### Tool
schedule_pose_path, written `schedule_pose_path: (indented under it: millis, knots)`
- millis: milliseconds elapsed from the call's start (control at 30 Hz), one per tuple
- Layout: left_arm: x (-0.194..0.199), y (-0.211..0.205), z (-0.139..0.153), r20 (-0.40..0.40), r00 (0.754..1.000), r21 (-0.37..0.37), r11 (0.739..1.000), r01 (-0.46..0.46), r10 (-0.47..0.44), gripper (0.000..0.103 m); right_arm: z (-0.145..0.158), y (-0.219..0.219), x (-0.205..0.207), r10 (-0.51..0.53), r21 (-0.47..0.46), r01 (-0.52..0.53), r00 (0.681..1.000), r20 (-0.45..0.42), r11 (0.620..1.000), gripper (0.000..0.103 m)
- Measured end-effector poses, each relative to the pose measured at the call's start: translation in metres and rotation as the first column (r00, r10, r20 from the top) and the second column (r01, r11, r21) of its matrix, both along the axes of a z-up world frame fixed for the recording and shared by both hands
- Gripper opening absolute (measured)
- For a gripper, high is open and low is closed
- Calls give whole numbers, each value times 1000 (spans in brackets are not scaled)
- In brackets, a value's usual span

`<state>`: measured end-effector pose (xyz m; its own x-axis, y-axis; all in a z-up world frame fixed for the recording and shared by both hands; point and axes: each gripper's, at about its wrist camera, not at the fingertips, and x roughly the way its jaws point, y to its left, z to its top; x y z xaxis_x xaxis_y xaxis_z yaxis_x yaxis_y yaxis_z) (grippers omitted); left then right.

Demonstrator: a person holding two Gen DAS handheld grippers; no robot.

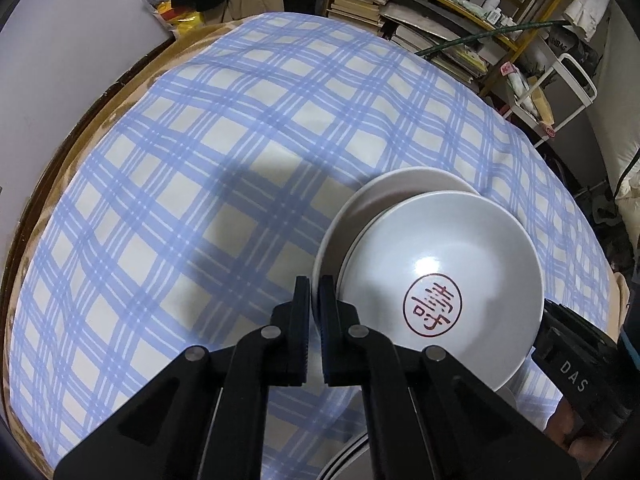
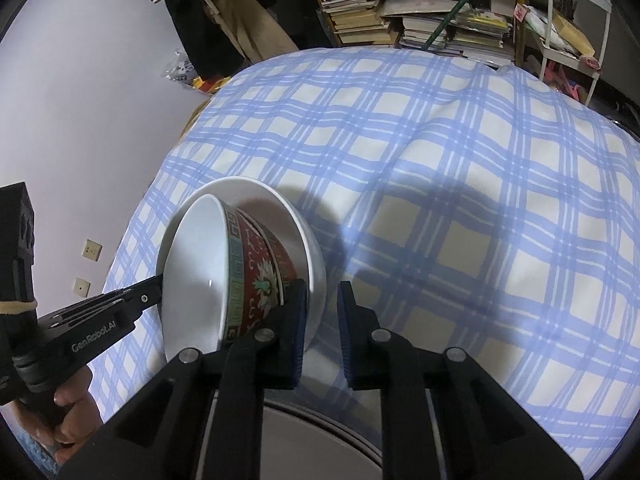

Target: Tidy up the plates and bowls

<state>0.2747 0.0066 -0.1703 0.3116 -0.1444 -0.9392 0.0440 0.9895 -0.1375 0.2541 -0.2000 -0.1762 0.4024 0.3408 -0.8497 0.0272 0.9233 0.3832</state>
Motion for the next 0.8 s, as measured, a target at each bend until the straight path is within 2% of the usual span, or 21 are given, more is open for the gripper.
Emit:
schedule_pose_path:
  millis: [100,567,800]
  knots:
    - [2,-1,0,-2,1000,4,1000,4,-4,3,0,4,5,18,-4,-18,1000,-12,1000,11]
    - [3,3,-2,0,1000,-20,1000,12,-13,3,0,6,6,19,-7,-19,1000,-24,1000,11]
    - [1,-1,-1,27,999,3,999,33,-33,4,-1,6,3,14,-5,-14,1000,-12,1000,11]
